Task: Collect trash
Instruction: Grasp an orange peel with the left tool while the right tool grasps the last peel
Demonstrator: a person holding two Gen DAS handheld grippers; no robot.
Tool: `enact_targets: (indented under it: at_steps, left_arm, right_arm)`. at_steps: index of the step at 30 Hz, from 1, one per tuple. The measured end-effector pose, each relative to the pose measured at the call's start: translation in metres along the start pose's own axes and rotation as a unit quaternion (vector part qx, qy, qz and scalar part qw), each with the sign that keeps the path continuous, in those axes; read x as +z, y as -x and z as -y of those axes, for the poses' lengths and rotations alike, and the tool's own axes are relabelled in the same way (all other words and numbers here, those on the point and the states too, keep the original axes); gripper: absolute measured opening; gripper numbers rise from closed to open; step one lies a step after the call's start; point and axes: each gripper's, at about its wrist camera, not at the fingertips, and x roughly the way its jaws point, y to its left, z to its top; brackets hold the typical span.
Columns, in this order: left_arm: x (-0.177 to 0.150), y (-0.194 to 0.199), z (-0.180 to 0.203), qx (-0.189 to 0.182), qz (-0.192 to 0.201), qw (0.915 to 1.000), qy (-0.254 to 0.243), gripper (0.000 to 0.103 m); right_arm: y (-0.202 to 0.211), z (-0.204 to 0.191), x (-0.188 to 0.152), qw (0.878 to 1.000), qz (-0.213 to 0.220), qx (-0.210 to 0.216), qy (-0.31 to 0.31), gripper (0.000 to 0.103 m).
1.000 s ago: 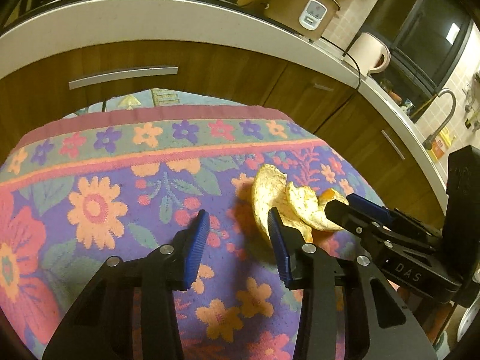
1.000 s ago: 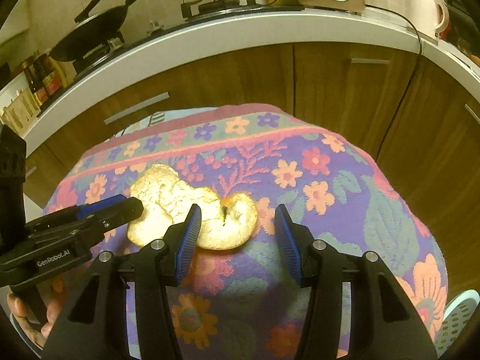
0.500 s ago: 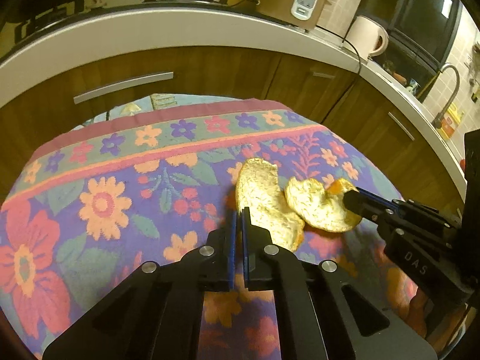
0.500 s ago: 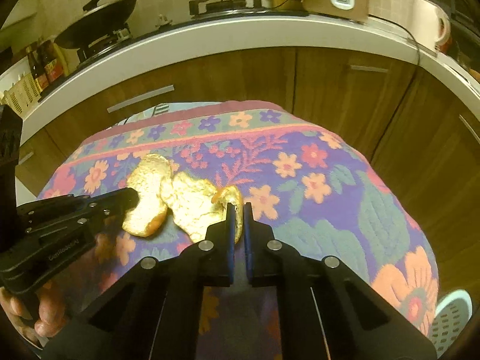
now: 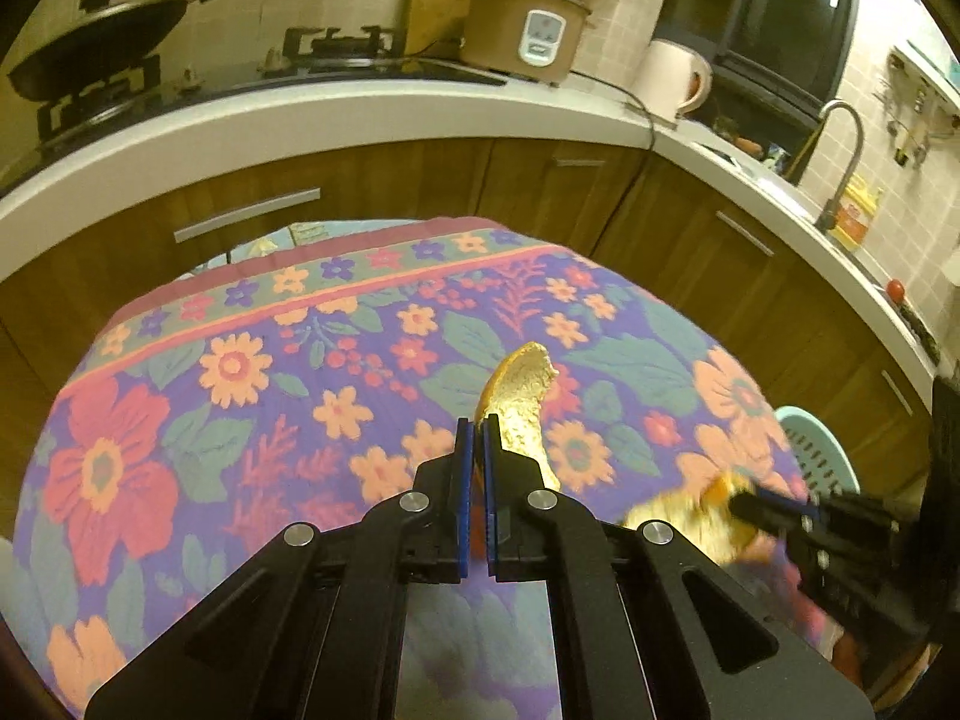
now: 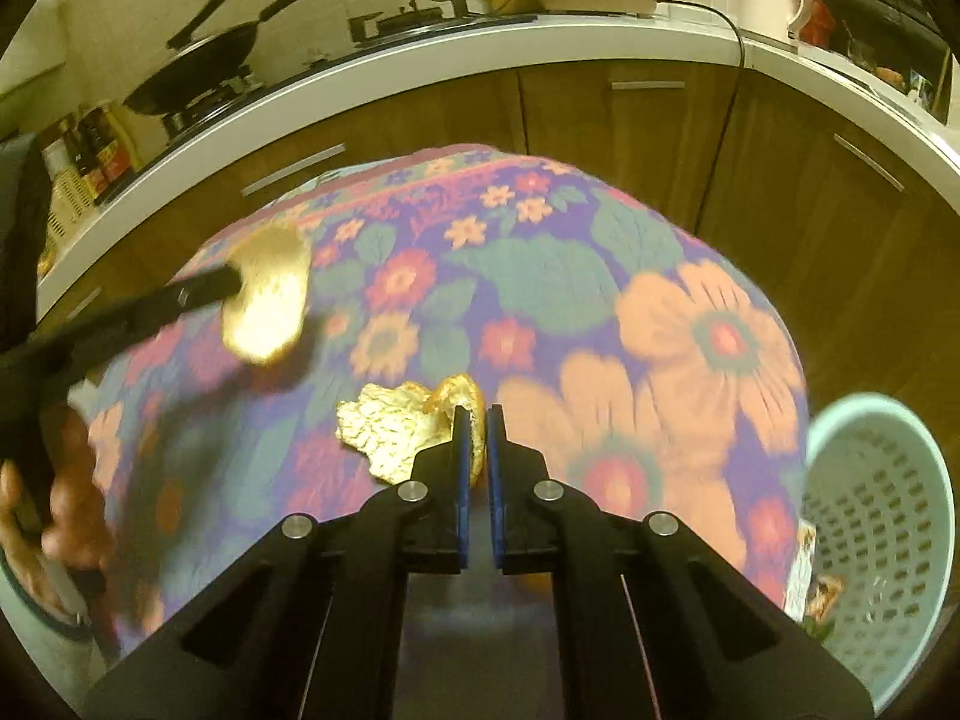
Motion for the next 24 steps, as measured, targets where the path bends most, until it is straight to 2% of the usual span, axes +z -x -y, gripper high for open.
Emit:
enact_targets:
  at_steps: [5,8,9,12,15,19,24]
  left_arm:
    - [-0.011,0.021,0.01,-0.008,0.009,0.9999,-0.004,0.001]
    - [-0.016,0.026,0.013,-0.011,0.009,0.9999,-0.005,0.001]
    - [-0.018,0.028,0.013,-0.012,0.009,0.9999,-0.005,0.001]
    - [-0.022,0.033,0.01,-0.019,0.011,0.9998,-0.001,0.001]
    - [-0.025,0.038,0.007,-0.021,0.013,0.9997,-0.001,0.001]
    - [-0.028,0.041,0.003,-0.022,0.013,0.9997,0.002,0.001]
    - [-0.031,0.041,0.002,-0.021,0.011,0.9997,-0.001,0.001]
  right_arm:
    - [0.015,-0.016,-0.031,1.0,-0.018,0.012,0.021,0.005]
    - [0.014,-0.022,-0.047,0.999,-0.029,0.012,0.043,0.009]
    - [0.012,-0.023,-0.048,0.998,-0.032,0.01,0.048,0.019]
    - [0.01,-0.025,-0.053,0.998,-0.022,0.01,0.06,0.07]
    - [0.009,-0.031,-0.053,0.997,-0.009,-0.001,0.074,0.071]
    - [-0.001,-0.042,-0.049,0.996,-0.025,0.007,0.079,0.077]
    - [-0.013,-0.068,-0.052,0.992,-0.03,-0.033,0.121,0.078]
